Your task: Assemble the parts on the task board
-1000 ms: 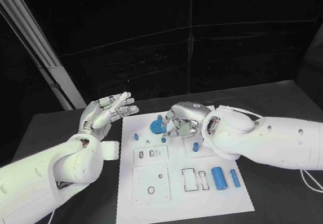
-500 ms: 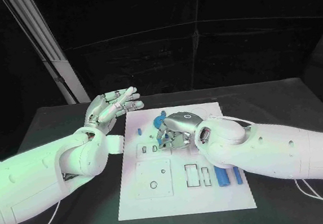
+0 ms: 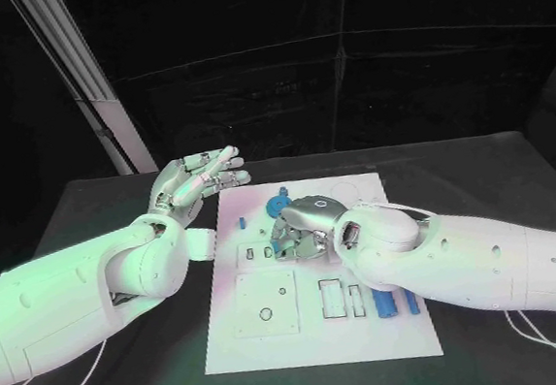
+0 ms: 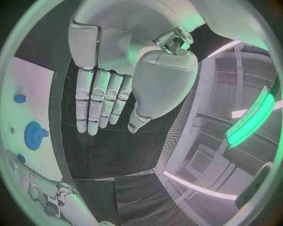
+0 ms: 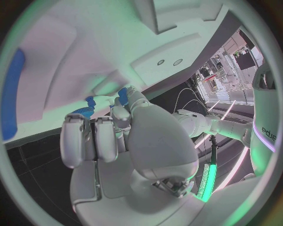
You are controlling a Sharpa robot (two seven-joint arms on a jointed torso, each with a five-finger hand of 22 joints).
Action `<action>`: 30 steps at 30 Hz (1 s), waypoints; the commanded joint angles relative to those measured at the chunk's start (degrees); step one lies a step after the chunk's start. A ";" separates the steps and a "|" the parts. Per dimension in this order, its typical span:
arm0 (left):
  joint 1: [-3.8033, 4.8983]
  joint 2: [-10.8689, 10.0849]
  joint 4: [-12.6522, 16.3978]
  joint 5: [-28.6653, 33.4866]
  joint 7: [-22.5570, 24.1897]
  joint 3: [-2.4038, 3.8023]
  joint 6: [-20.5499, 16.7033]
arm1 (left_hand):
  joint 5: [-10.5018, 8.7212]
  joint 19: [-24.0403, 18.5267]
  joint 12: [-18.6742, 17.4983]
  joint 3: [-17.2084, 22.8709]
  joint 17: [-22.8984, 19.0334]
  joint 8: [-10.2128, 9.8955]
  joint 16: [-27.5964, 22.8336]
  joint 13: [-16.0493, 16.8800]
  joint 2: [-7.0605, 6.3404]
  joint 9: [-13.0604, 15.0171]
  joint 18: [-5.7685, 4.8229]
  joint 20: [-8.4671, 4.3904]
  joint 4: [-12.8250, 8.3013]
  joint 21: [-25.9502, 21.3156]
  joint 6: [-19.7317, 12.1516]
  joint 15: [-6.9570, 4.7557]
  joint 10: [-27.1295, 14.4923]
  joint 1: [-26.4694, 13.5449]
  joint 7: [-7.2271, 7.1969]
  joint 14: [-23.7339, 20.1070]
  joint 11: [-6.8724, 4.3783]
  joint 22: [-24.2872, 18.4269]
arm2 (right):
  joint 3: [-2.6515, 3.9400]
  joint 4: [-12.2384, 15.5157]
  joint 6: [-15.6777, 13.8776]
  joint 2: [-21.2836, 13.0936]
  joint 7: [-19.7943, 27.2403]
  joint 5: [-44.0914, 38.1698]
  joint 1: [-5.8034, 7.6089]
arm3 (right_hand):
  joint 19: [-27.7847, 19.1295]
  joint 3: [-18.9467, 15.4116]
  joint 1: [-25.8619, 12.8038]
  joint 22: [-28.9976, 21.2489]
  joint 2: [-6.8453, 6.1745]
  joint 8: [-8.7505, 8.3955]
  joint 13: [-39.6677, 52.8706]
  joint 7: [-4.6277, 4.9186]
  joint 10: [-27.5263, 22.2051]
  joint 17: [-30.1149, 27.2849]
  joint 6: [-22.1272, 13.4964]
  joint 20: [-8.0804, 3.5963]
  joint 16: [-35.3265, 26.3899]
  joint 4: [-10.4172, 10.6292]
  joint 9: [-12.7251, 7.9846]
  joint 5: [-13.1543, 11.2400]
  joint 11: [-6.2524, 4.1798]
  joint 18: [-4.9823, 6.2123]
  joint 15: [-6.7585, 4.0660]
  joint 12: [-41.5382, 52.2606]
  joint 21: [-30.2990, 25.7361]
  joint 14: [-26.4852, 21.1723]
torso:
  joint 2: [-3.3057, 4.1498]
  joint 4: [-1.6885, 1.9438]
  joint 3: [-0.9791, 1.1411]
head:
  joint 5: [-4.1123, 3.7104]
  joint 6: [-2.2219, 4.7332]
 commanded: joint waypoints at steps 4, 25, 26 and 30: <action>0.09 0.05 0.05 -0.04 -0.30 0.06 1.04 | 0.22 0.50 -0.23 0.01 -0.06 -0.24 -0.28 -0.04 0.45 -0.03 0.85 0.09 -0.37 -0.37 0.24 -0.13 0.29 -0.06 1.26 0.44 0.21 -0.07 | 0.01 -0.12 1.54 0.07 -0.38 -0.88 -0.04 | -0.12 0.13 -0.53 1.83 -0.06 0.28 -0.18 0.14 -0.45 -0.07 0.25 -0.13 -0.07 0.26 0.04 -0.12 0.15 -0.65 -0.20 -0.41 0.07 2.70 | 0.05 -0.07 0.03 | 0.10 -0.02; 0.07 0.16 -0.04 -0.04 -0.29 0.05 2.16 | 0.22 0.50 -0.31 -0.05 -0.07 -0.31 -0.35 -0.05 0.39 -0.05 0.84 0.10 -0.37 -0.41 0.18 -0.11 0.23 -0.16 1.29 0.42 0.24 -0.12 | 0.01 -0.01 3.01 0.22 -3.02 -1.49 -0.23 | -0.84 -0.39 -3.51 0.79 -0.89 -1.93 -2.32 1.25 -2.63 -0.80 -2.21 0.53 -0.64 2.07 -0.48 -0.17 1.12 -0.43 0.59 -3.24 -0.43 2.47 | 0.01 0.05 -0.03 | 0.07 -0.54; 0.07 0.18 -0.06 -0.04 -0.28 0.05 2.22 | 0.22 0.50 -0.31 -0.05 -0.07 -0.31 -0.35 -0.05 0.39 -0.05 0.84 0.10 -0.37 -0.41 0.18 -0.11 0.23 -0.16 1.29 0.42 0.24 -0.12 | 0.01 -0.01 2.95 0.24 -3.10 -1.49 -0.23 | -0.85 -0.41 -3.62 0.78 -0.93 -2.03 -2.37 1.29 -2.67 -0.82 -2.31 0.56 -0.65 2.14 -0.50 -0.18 1.15 -0.43 0.62 -3.31 -0.44 2.46 | 0.00 0.07 -0.04 | 0.02 -0.55; 0.07 0.23 -0.14 -0.04 -0.29 0.05 2.33 | 0.22 0.49 -0.38 -0.09 -0.07 -0.38 -0.40 -0.06 0.36 -0.06 0.84 0.11 -0.36 -0.44 0.12 -0.09 0.15 -0.24 1.31 0.40 0.27 -0.16 | 0.01 -0.06 2.79 0.29 -3.22 -1.48 -0.23 | -0.92 -0.47 -3.80 0.67 -1.04 -2.20 -2.51 1.35 -2.79 -0.94 -2.53 0.62 -0.74 2.25 -0.53 -0.21 1.21 -0.40 0.67 -3.48 -0.49 2.43 | -0.05 0.15 -0.04 | -0.04 -0.67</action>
